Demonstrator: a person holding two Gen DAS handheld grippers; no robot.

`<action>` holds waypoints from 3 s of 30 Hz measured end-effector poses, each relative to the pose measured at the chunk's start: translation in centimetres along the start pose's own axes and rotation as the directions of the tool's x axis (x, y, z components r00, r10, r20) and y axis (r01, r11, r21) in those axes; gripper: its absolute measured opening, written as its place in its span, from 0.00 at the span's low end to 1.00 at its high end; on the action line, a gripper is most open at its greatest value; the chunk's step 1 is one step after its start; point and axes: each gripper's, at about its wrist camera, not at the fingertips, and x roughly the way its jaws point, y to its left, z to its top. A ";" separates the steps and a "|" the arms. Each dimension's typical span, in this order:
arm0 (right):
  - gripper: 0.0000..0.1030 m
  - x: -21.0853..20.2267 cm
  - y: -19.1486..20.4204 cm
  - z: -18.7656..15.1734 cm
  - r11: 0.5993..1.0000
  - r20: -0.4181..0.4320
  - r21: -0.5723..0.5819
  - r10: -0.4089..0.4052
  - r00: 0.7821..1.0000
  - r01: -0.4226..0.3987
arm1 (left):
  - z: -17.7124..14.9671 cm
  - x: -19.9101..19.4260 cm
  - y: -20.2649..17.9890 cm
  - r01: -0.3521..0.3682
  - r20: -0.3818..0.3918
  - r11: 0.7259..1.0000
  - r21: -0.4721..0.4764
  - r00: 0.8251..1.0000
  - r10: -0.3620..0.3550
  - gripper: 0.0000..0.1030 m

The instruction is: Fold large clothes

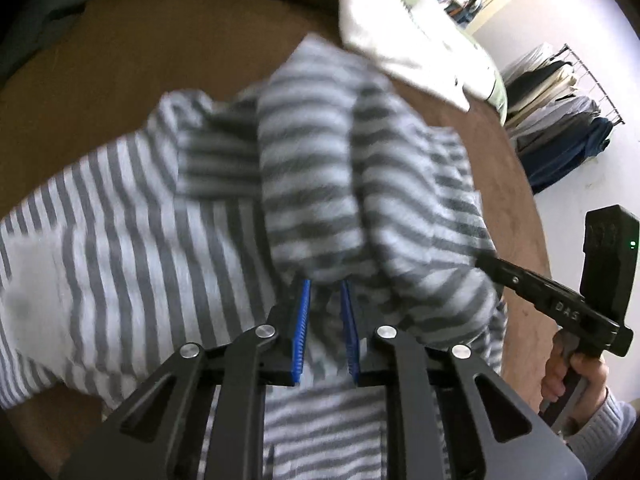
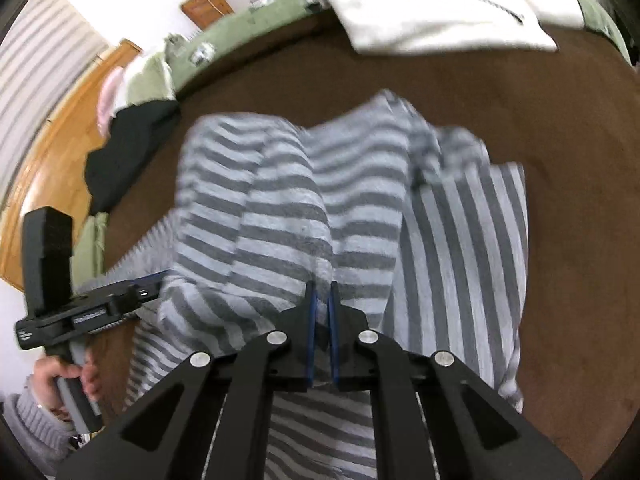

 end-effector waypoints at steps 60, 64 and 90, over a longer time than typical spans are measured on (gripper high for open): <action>0.51 4.7 5.8 -2.8 0.968 0.032 -0.218 -0.123 0.992 0.127 | 11.1 5.9 0.7 -0.320 0.052 0.919 0.230 0.947 0.317 0.94; 0.59 3.3 6.5 -1.6 0.969 0.026 -0.204 -0.138 0.990 0.140 | 10.4 1.9 0.5 -0.327 0.099 0.929 0.174 0.944 0.314 0.94; 0.78 5.7 31.8 -8.1 0.775 -0.181 -0.615 0.040 0.983 -0.145 | -19.0 -26.2 28.5 -0.276 0.205 0.575 -0.770 0.747 0.633 0.94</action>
